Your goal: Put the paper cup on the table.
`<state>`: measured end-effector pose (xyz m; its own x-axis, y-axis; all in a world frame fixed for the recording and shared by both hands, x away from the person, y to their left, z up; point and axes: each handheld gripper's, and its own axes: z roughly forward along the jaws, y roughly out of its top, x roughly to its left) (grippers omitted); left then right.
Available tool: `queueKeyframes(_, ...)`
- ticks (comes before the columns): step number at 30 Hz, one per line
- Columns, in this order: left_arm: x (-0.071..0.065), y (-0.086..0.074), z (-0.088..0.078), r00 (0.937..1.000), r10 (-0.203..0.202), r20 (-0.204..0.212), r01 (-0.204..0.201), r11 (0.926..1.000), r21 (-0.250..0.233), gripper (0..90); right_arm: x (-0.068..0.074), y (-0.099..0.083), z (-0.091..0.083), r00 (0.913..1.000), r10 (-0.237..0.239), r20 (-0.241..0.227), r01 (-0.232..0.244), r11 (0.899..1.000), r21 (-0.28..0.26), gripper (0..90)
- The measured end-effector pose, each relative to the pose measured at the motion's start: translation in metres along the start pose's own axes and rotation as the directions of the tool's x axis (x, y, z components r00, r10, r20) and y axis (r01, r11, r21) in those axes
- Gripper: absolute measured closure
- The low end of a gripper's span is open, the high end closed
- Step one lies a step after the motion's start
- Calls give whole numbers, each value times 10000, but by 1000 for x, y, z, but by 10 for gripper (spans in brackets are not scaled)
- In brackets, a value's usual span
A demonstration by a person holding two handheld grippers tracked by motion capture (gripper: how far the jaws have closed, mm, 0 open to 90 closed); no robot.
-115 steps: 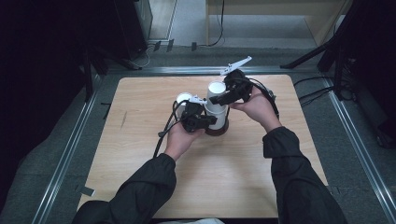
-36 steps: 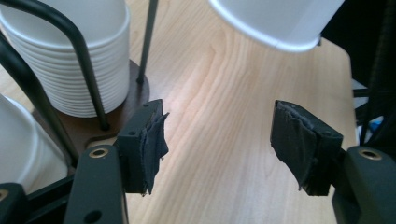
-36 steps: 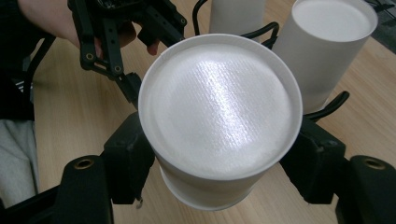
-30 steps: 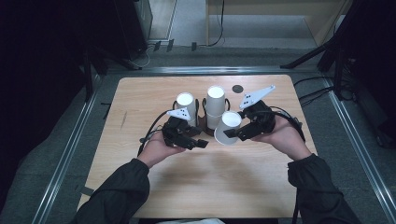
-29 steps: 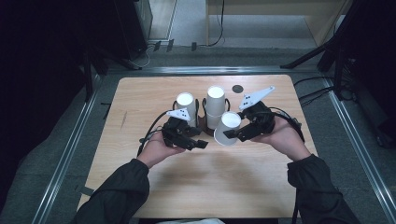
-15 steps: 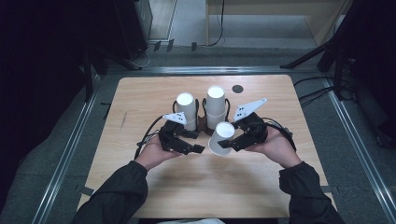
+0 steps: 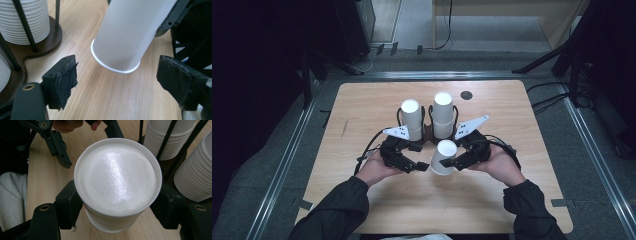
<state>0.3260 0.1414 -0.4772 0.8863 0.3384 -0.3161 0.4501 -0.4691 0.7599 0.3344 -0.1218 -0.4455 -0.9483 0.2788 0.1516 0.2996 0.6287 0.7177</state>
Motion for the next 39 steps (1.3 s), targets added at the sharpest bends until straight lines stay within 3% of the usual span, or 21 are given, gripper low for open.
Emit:
queueKeyframes(7,-1,-6,2,10000,50,51,-50,9999,-90,147,3,0,13,9994,31,-355,-30,10000,35,312)
queueKeyframes(13,-4,-9,6,9994,330,98,-330,9994,41,147,3,1,21,9979,103,-647,-99,9999,57,312)
queueKeyframes(19,-7,-13,12,9986,495,161,-499,9984,261,145,6,7,20,9961,37,-884,-57,9997,-222,313)
queueKeyframes(32,-11,-13,20,9976,662,211,-666,9976,181,142,11,17,19,9928,-45,-1198,-24,9983,-577,315)
queueKeyframes(39,-12,-12,16,9962,861,120,-860,9962,-125,191,12,19,17,9914,-7,-1307,-96,9968,-788,317)
